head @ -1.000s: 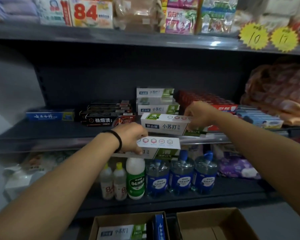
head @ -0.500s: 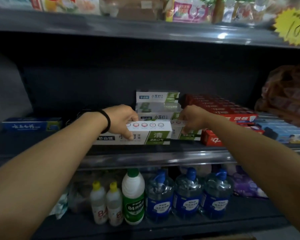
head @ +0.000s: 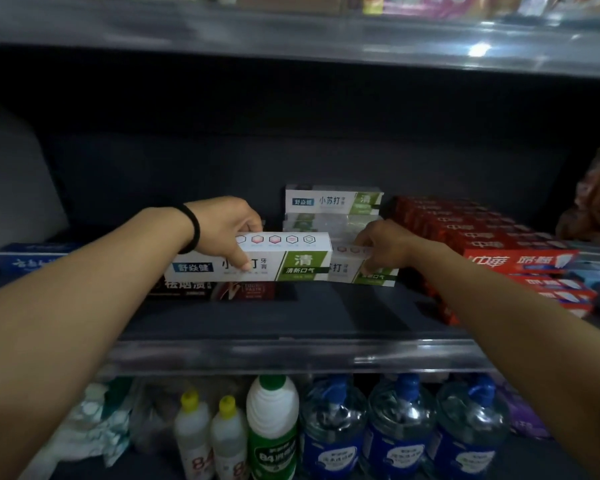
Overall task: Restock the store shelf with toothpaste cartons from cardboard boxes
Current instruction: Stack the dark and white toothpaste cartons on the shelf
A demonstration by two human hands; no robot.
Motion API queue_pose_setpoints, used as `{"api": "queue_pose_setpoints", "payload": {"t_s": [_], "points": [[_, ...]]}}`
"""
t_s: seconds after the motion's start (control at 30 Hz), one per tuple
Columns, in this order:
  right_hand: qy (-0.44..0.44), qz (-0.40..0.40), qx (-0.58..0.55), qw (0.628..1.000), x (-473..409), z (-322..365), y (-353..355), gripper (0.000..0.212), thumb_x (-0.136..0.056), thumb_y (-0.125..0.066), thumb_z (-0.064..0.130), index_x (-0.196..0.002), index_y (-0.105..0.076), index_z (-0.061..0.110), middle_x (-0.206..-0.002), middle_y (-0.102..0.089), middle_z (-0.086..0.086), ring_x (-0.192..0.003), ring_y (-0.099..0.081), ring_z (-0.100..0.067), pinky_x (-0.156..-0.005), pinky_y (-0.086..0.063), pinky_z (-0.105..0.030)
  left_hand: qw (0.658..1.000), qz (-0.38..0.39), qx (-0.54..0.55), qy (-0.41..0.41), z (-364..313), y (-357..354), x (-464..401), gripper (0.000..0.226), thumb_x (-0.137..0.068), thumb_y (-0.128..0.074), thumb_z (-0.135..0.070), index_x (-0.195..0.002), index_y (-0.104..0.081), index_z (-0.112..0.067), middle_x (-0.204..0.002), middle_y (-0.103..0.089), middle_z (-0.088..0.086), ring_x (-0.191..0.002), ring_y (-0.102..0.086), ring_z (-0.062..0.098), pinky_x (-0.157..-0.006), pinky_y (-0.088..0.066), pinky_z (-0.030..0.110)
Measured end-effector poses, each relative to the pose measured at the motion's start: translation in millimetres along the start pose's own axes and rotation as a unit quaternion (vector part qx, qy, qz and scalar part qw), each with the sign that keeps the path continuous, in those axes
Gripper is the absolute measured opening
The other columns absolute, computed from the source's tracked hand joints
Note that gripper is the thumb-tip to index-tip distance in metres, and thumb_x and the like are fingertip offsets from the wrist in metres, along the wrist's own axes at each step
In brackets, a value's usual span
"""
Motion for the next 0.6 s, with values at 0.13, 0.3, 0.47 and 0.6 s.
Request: {"api": "queue_pose_setpoints", "payload": {"t_s": [0.13, 0.3, 0.47, 0.6], "points": [[0.007, -0.015, -0.012, 1.000, -12.1, -0.9, -2.8, 0.057, -0.074, -0.080, 0.015, -0.125, -0.055, 0.020, -0.127, -0.054, -0.001, -0.114, -0.052, -0.020, -0.097, -0.047, -0.032, 1.000, -0.002, -0.018, 0.008, 4.6, 1.4, -4.3, 0.042, -0.066, -0.084, -0.034, -0.101, -0.063, -0.023, -0.096, -0.064, -0.007, -0.089, -0.060, 0.013, -0.082, -0.052, 0.036], [0.031, -0.034, 0.023, 0.999, -18.8, -1.5, -2.5, 0.050, -0.074, -0.079, 0.016, -0.118, -0.057, 0.020, -0.125, -0.049, 0.001, -0.112, -0.049, -0.018, -0.095, -0.047, -0.033, 1.000, -0.001, -0.015, 0.014, 6.5, 0.5, -9.4, 0.041, -0.067, -0.084, -0.033, -0.100, -0.062, -0.024, -0.095, -0.064, -0.008, -0.086, -0.059, 0.011, -0.078, -0.052, 0.032], [0.043, -0.040, 0.054, 0.997, -23.1, -2.9, -5.2, 0.052, -0.078, -0.076, 0.018, -0.125, -0.055, 0.022, -0.132, -0.048, 0.000, -0.119, -0.047, -0.020, -0.098, -0.044, -0.032, 1.000, -0.002, -0.013, 0.021, 5.5, 0.6, -15.0, 0.044, -0.067, -0.084, -0.034, -0.103, -0.063, -0.023, -0.097, -0.064, -0.008, -0.089, -0.060, 0.013, -0.083, -0.053, 0.037], [0.044, -0.021, 0.063, 0.997, -22.4, -0.1, -0.8, 0.059, -0.080, -0.074, 0.020, -0.133, -0.050, 0.021, -0.136, -0.047, 0.000, -0.122, -0.047, -0.020, -0.099, -0.044, -0.031, 1.000, -0.006, -0.008, 0.017, 2.2, 0.8, -15.9, 0.043, -0.067, -0.084, -0.032, -0.104, -0.064, -0.022, -0.097, -0.064, -0.007, -0.089, -0.060, 0.013, -0.083, -0.053, 0.036]]}}
Point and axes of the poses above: each hand's wrist, its own x-axis away from the middle knuckle, its own y-axis out of the back of the hand, z = x × y, the point moved 4 cm from there along -x, towards the middle knuckle
